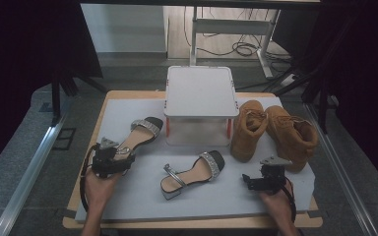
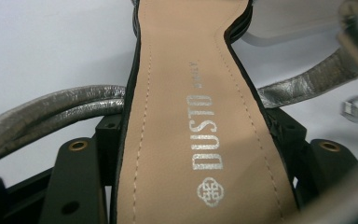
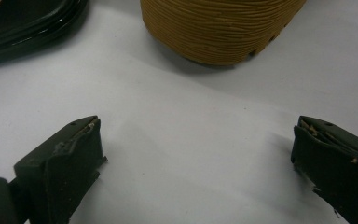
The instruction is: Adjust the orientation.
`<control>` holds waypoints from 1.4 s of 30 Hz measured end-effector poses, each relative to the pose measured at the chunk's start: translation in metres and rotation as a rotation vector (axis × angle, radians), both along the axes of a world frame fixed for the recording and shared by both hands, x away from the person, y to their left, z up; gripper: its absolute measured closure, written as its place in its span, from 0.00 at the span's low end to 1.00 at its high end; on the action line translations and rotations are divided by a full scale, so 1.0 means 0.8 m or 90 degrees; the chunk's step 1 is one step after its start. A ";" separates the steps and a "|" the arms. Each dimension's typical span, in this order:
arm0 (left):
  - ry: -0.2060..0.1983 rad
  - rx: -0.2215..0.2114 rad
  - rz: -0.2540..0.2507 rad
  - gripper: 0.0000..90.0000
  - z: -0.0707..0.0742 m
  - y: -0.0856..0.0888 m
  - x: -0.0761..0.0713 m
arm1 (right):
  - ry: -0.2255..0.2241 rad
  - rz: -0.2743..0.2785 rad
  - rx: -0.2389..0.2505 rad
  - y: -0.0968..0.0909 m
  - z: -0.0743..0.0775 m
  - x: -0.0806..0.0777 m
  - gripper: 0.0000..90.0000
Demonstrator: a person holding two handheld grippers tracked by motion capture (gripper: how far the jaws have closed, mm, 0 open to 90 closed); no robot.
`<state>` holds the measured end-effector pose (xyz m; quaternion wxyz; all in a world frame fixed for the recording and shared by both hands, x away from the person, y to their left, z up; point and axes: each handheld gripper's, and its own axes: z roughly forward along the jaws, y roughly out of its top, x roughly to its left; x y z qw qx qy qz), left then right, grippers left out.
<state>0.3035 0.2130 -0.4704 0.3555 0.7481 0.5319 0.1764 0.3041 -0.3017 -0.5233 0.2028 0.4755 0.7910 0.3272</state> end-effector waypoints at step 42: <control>0.001 0.013 -0.140 0.43 0.012 -0.105 0.048 | 0.000 0.000 0.001 0.000 0.000 0.000 0.02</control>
